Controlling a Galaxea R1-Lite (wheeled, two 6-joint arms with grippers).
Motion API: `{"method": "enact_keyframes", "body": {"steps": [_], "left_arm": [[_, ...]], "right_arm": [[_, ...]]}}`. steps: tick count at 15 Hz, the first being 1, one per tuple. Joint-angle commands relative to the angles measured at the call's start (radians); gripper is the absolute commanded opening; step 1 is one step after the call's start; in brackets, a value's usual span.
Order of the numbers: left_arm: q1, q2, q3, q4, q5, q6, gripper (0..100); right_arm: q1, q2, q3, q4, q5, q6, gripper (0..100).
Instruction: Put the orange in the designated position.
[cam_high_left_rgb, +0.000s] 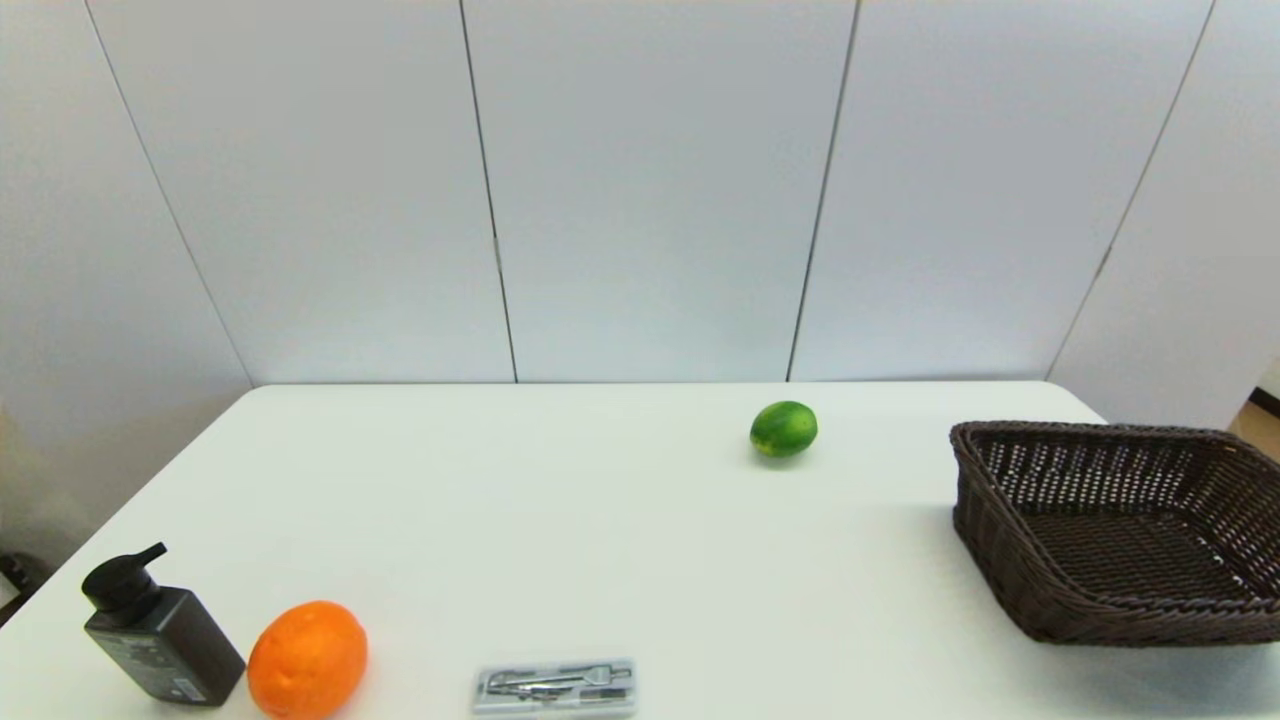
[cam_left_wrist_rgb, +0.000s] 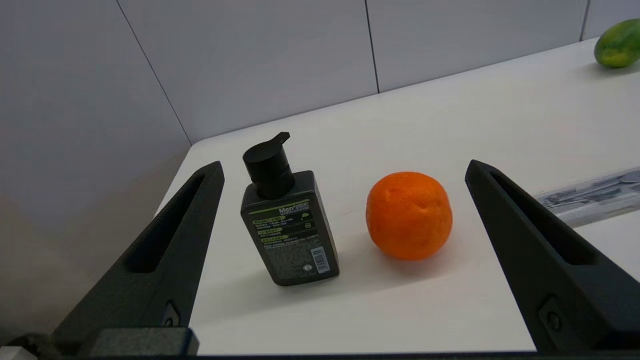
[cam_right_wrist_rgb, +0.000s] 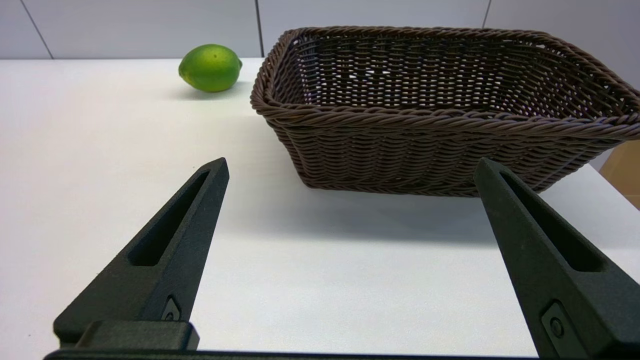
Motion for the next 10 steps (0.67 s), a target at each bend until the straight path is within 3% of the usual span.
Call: {"method": "enact_keyframes", "body": {"steps": [1, 10], "left_arm": [[0.000, -0.002, 0.103, -0.104, 0.021, -0.012, 100], [0.000, 0.000, 0.103, 0.005, 0.050, -0.069, 100]], "right_arm": [[0.000, 0.000, 0.000, 0.000, 0.000, 0.000, 100], [0.000, 0.001, 0.000, 0.000, 0.000, 0.000, 100]]}}
